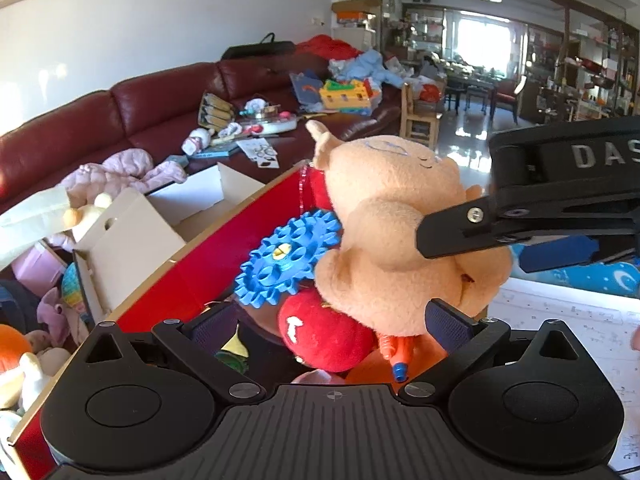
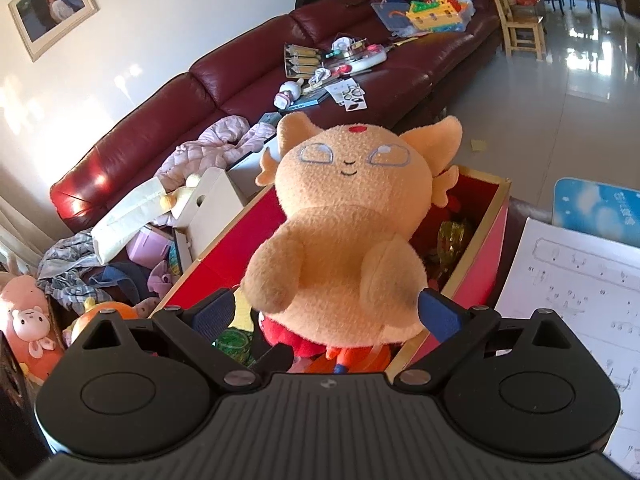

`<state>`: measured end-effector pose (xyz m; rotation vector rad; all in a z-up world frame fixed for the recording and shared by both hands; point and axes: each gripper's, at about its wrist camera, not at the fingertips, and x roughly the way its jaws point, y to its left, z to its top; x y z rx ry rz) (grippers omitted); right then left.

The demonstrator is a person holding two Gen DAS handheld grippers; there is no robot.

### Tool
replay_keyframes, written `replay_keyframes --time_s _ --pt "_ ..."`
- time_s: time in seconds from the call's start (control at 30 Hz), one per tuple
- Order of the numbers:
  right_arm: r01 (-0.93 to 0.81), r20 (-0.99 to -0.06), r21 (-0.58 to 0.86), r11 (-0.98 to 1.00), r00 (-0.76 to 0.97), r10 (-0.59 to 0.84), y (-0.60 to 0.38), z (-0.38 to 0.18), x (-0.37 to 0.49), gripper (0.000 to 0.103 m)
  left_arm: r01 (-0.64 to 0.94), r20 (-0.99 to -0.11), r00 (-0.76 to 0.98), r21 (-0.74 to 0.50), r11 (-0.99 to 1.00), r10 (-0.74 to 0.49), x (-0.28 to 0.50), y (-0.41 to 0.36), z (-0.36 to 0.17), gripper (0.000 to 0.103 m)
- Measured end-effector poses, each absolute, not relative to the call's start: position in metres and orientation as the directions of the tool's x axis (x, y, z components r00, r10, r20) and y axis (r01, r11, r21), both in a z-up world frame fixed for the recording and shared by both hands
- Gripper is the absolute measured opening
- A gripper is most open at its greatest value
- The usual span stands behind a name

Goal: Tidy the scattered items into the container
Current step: 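Carry the tan plush dog with both tools over the red box, then open both tools to drop the plush dog into the box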

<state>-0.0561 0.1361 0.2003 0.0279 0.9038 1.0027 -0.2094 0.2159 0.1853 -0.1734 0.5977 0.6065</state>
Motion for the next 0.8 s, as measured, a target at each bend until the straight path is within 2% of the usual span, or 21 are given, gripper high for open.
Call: replay_keyframes --time_s 0.23,0.43,0.6,0.8 --pt "-0.711 -0.649 0.402 0.577 0.223 0.727 0.132 0.201 -0.06 0.099 -0.598 -0.577 0.643 0.033 0.801 0.504 -0.216 0.211 0.187 0.103" --pt "-0.707 -0.637 0.42 0.57 0.218 0.74 0.116 0.205 -0.062 0.099 -0.576 -0.545 0.665 0.062 0.815 0.511 -0.221 0.191 0.201 0.103" --pt "-0.7 -0.64 0.413 0.583 0.233 0.733 0.074 0.208 -0.057 0.099 -0.482 -0.511 0.725 0.103 0.87 0.462 -0.214 0.147 0.216 0.103" --pt "-0.643 -0.661 0.361 0.675 0.335 0.672 -0.005 0.205 -0.043 0.099 -0.3 -0.496 0.802 0.149 0.942 0.333 -0.182 0.076 0.209 0.103"
